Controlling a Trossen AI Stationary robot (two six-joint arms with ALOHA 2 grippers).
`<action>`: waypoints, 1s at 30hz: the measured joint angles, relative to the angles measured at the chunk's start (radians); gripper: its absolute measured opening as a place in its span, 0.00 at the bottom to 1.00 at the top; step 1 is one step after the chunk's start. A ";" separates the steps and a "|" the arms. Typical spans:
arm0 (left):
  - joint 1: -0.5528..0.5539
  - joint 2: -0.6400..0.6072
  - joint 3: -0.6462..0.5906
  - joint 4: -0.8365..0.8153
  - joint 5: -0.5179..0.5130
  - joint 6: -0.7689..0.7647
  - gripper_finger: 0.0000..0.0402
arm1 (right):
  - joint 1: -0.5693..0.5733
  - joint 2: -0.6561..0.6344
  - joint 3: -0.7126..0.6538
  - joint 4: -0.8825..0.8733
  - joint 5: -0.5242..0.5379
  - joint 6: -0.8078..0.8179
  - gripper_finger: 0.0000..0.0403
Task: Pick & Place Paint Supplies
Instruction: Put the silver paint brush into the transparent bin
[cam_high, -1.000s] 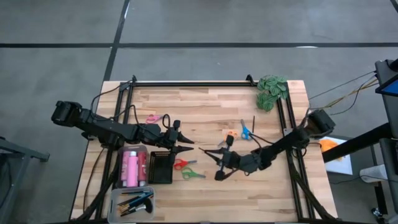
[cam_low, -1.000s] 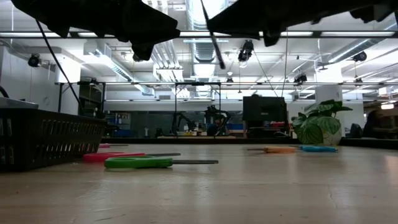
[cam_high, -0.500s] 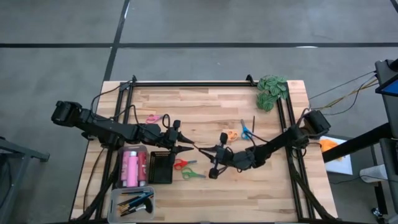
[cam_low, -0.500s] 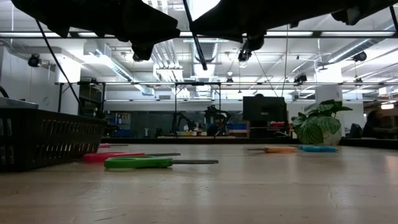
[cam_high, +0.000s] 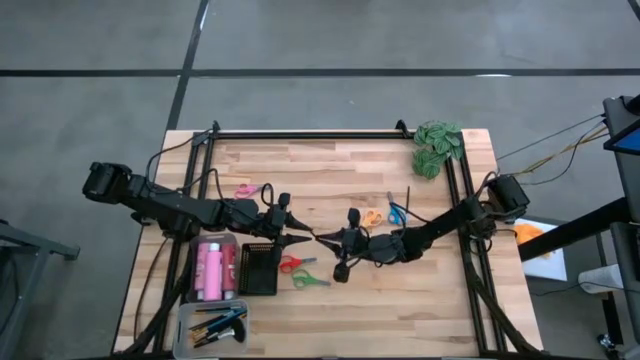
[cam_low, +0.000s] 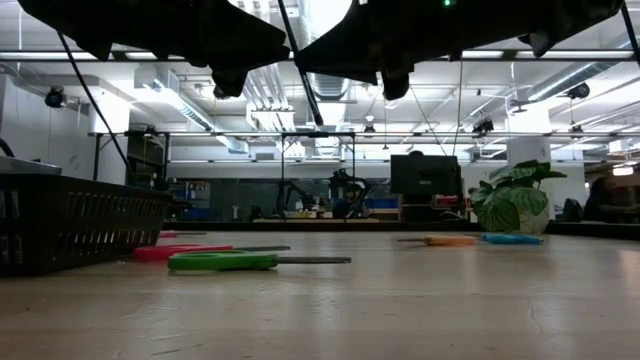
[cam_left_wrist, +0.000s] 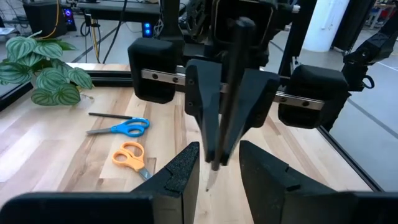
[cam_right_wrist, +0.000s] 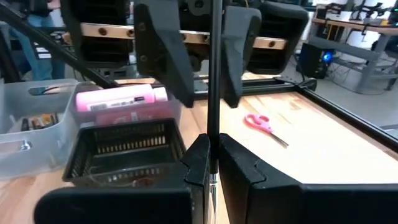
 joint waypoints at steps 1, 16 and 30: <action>0.000 0.000 0.000 0.000 0.000 0.000 0.28 | 0.000 0.000 0.000 0.000 -0.007 0.000 0.05; 0.000 0.000 0.000 0.026 0.008 0.000 0.28 | -0.015 0.000 0.000 -0.002 -0.067 0.017 0.05; 0.000 0.000 0.001 0.055 0.045 -0.003 0.28 | -0.015 -0.001 0.000 0.006 -0.075 0.015 0.05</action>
